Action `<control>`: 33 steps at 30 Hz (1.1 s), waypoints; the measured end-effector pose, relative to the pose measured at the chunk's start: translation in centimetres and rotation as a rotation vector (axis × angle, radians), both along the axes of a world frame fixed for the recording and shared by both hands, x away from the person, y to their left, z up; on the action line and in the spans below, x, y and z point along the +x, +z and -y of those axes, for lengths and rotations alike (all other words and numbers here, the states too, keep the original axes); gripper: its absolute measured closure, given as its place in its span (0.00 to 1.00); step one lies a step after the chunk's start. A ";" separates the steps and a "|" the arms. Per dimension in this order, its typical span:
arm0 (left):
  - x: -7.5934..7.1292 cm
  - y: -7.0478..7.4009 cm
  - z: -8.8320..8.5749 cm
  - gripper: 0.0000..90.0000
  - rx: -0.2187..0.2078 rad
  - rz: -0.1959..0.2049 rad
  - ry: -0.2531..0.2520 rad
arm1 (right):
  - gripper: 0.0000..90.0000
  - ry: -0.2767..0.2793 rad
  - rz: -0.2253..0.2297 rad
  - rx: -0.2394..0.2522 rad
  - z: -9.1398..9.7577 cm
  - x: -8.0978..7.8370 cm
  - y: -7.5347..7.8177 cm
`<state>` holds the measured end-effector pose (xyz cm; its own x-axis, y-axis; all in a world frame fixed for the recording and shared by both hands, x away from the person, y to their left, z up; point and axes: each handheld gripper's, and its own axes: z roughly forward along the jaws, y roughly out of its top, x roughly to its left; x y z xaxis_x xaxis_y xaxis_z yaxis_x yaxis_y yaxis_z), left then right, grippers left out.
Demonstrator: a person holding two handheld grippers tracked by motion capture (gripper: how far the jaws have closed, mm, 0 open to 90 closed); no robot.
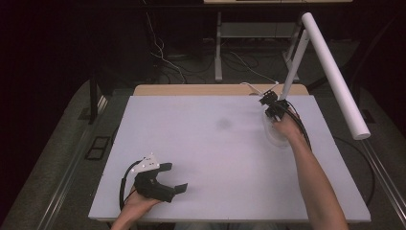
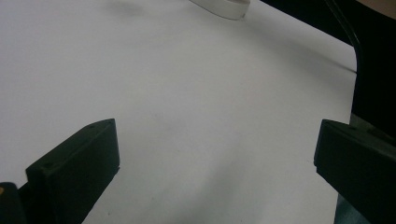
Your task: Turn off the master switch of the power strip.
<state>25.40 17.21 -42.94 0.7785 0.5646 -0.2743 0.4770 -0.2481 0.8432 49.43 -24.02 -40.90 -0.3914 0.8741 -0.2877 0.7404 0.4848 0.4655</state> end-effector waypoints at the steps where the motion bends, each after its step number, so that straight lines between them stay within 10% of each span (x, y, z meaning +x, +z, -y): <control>1: 0.0 0.0 0.0 0.00 0.001 0.001 0.001 | 1.00 0.003 0.005 -0.003 0.0 0.0 0.1; 33: -0.1 0.0 0.4 0.00 -0.008 0.000 -0.007 | 0.99 0.156 0.099 0.127 -2.6 -4.7 4.8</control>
